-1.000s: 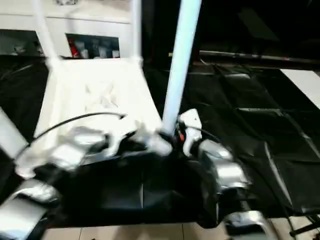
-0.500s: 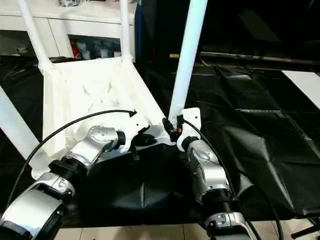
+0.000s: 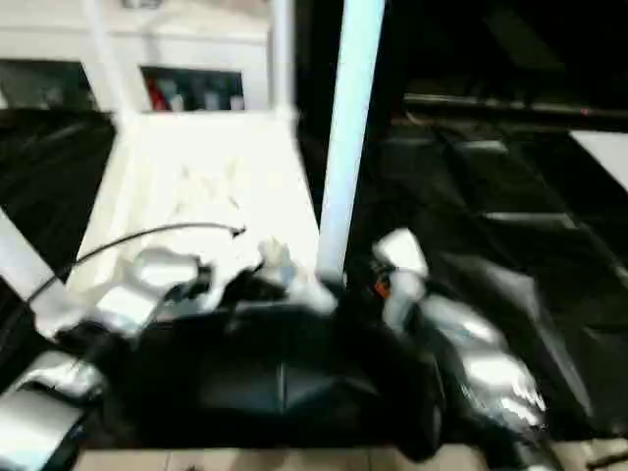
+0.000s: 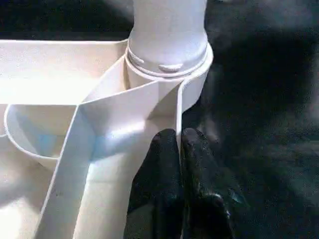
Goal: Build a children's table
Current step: Rotate leg to tighten
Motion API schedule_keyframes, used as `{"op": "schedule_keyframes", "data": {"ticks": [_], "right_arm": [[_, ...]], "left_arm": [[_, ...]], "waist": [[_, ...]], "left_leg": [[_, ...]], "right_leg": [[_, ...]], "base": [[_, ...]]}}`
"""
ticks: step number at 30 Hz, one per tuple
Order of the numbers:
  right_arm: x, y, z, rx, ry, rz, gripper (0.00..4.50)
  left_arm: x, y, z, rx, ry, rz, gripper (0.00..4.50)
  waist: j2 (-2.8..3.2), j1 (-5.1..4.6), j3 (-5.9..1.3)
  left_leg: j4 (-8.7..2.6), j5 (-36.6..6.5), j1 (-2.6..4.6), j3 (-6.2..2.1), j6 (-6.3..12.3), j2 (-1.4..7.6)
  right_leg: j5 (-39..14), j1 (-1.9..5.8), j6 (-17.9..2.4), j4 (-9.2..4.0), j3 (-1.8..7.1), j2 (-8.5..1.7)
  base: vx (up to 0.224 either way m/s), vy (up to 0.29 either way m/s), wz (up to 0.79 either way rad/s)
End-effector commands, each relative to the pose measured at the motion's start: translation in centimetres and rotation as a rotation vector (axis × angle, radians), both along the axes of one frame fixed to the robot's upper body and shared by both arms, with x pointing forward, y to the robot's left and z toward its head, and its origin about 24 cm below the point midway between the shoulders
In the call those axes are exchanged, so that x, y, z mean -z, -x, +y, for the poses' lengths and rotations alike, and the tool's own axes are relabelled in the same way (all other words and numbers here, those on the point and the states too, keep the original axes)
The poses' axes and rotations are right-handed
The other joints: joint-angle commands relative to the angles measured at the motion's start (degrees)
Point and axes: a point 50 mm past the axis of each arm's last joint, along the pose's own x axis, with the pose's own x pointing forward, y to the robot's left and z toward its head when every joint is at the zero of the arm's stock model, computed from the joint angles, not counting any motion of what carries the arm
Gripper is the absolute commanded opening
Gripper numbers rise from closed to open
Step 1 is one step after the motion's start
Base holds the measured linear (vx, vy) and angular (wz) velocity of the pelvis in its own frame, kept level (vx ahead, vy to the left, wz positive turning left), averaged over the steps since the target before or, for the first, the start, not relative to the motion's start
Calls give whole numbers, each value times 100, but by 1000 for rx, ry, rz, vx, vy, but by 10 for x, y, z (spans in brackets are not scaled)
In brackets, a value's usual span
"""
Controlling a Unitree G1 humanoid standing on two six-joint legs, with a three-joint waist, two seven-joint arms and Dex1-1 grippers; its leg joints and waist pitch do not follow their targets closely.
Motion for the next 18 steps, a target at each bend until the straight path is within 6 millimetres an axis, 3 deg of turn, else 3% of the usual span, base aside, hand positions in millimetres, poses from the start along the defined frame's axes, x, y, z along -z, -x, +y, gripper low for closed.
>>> {"op": "schedule_keyframes", "data": {"ticks": [1,5,7,12,18], "right_arm": [[-10,2,-3,-30,-23,-13,283],[-16,7,-16,-14,-41,8,283],[-17,8,-21,5,-40,9,289],[-19,9,-24,0,-40,11,289],[-20,13,-23,42,-31,-9,289]], "left_arm": [[3,7,-6,75,-16,21,0],[2,12,0,93,-22,53,0],[1,9,1,56,-17,37,45],[-7,10,2,46,32,42,83],[-27,14,15,-1,117,16,118]], "waist": [[19,-9,-306],[33,15,-289],[48,18,-283],[30,22,-280],[59,14,-282]], "left_leg": [[-327,-1334,16,-75,266,165],[-318,-1326,21,-62,233,167],[-319,-1376,30,-62,202,155],[-321,-1479,34,-76,149,157],[-316,-1413,28,-75,122,155]], "right_leg": [[-877,278,-1180,-355,204,-320],[-1000,287,-1206,-364,213,-334],[-1176,279,-1162,-383,205,-328],[-1474,270,-1075,-405,203,-339],[-1320,272,-1127,-376,204,-329]], "base": [[0,0,0],[0,0,0],[0,0,0],[0,0,0],[0,0,0]]}}
